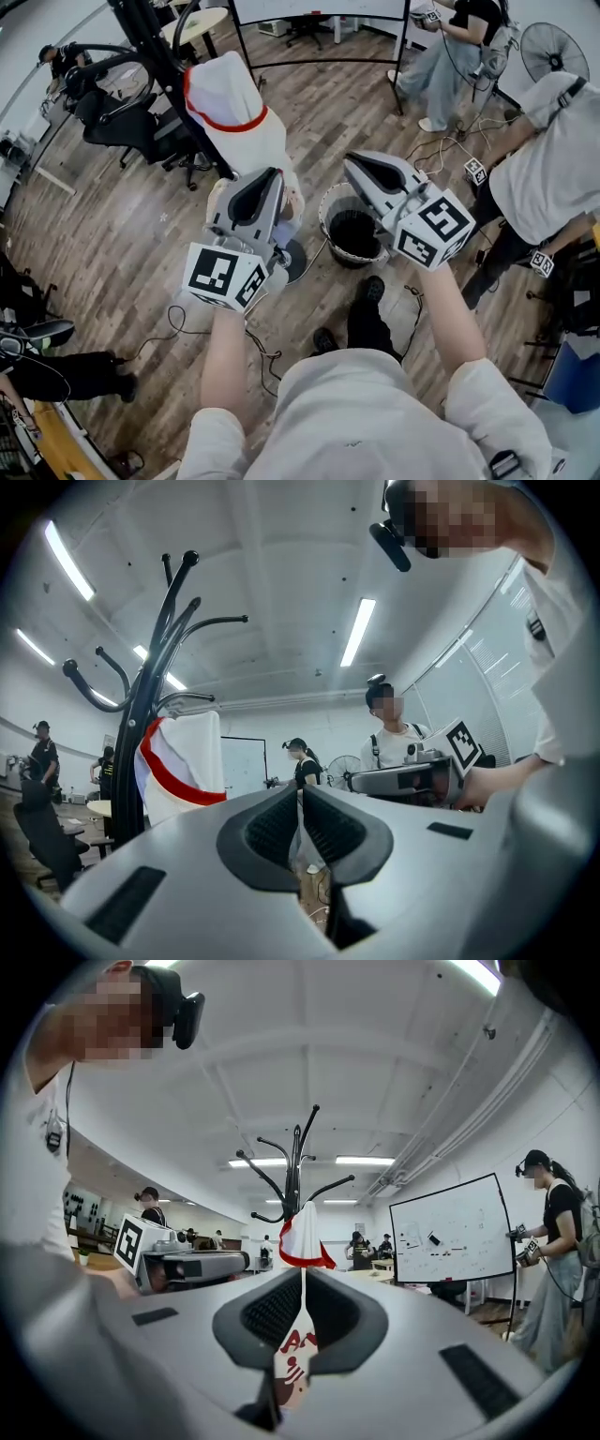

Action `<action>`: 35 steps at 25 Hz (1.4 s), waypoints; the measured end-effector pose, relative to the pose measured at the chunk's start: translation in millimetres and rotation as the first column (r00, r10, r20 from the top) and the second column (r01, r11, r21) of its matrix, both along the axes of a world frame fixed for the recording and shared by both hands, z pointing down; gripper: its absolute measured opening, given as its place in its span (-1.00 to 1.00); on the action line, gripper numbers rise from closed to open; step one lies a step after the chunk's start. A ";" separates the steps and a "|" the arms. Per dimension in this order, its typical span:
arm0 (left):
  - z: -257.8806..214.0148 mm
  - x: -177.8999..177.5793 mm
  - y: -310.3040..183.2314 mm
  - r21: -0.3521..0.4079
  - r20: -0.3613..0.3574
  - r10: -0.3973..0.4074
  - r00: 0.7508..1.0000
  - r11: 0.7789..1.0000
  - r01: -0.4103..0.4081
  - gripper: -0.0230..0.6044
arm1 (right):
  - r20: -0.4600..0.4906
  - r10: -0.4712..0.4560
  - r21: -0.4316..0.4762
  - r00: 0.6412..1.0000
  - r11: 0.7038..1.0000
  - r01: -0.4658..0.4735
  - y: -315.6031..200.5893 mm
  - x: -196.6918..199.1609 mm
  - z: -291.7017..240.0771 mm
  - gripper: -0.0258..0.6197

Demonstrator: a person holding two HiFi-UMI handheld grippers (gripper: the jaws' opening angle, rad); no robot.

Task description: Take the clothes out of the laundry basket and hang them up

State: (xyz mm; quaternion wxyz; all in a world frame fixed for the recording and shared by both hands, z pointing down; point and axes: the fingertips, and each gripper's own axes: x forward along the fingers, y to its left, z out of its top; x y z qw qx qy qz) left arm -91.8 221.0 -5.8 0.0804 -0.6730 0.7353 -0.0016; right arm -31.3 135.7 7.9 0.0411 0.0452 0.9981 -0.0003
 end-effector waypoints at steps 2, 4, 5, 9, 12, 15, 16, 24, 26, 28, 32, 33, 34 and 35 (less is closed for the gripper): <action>2.9 3.2 0.7 -0.007 -0.007 0.014 1.000 1.000 -0.014 -0.83 | -0.001 0.016 0.006 1.000 1.000 -0.016 4.6 3.6 0.7 -0.87; 9.0 8.9 0.9 -0.009 -0.020 0.021 1.000 1.000 -0.021 -0.84 | -0.004 0.025 0.011 1.000 1.000 -0.025 8.6 9.8 5.0 -0.88; 12.1 11.7 1.8 -0.008 -0.028 0.022 0.999 1.000 -0.023 -0.84 | -0.005 0.027 0.012 1.000 1.000 -0.027 10.8 12.5 7.5 -0.88; 22.6 13.0 10.6 -0.006 -0.063 0.025 0.998 1.000 -0.025 -0.85 | -0.006 0.031 0.011 1.000 0.999 -0.031 23.2 11.6 14.5 -0.89; 31.9 10.0 13.5 -0.018 -0.083 0.017 0.996 1.000 -0.019 -0.86 | -0.012 0.025 0.002 1.000 1.000 -0.025 30.0 5.7 21.6 -0.90; 39.6 8.8 13.8 -0.039 -0.078 -0.001 0.997 0.999 -0.002 -0.86 | -0.021 0.014 -0.007 1.000 1.000 -0.014 33.2 2.3 31.0 -0.90; 42.0 7.7 13.9 -0.045 -0.079 -0.007 0.997 0.999 0.003 -0.86 | -0.026 0.008 -0.010 1.000 1.000 -0.008 34.5 0.7 34.5 -0.90; 59.0 -4.3 16.3 -0.083 -0.094 -0.049 0.994 0.996 0.041 -0.86 | -0.044 -0.039 -0.037 0.998 0.999 0.037 39.9 -15.9 50.2 -0.90; 61.1 -6.3 17.6 -0.092 -0.092 -0.062 0.994 0.994 0.054 -0.86 | -0.044 -0.049 -0.042 0.998 0.998 0.047 42.0 -18.5 52.3 -0.90; 62.4 -4.9 17.4 -0.099 -0.090 -0.069 0.994 0.993 0.060 -0.86 | -0.049 -0.056 -0.044 0.997 0.998 0.053 42.7 -19.0 55.2 -0.90; 65.1 -2.6 13.3 -0.110 -0.080 -0.072 0.994 0.992 0.063 -0.86 | -0.051 -0.059 -0.045 0.997 0.997 0.057 38.9 -20.1 58.8 -0.90; 66.0 -2.5 11.9 -0.111 -0.081 -0.072 0.994 0.992 0.063 -0.86 | -0.052 -0.059 -0.043 0.997 0.997 0.057 37.5 -20.2 59.1 -0.90; 66.7 -2.4 11.0 -0.112 -0.081 -0.072 0.994 0.992 0.063 -0.86 | -0.052 -0.059 -0.040 0.997 0.998 0.056 36.4 -20.1 59.3 -0.90; 67.1 -2.5 10.8 -0.112 -0.081 -0.073 0.994 0.992 0.064 -0.86 | -0.053 -0.058 -0.036 0.997 0.998 0.056 36.0 -20.1 59.2 -0.91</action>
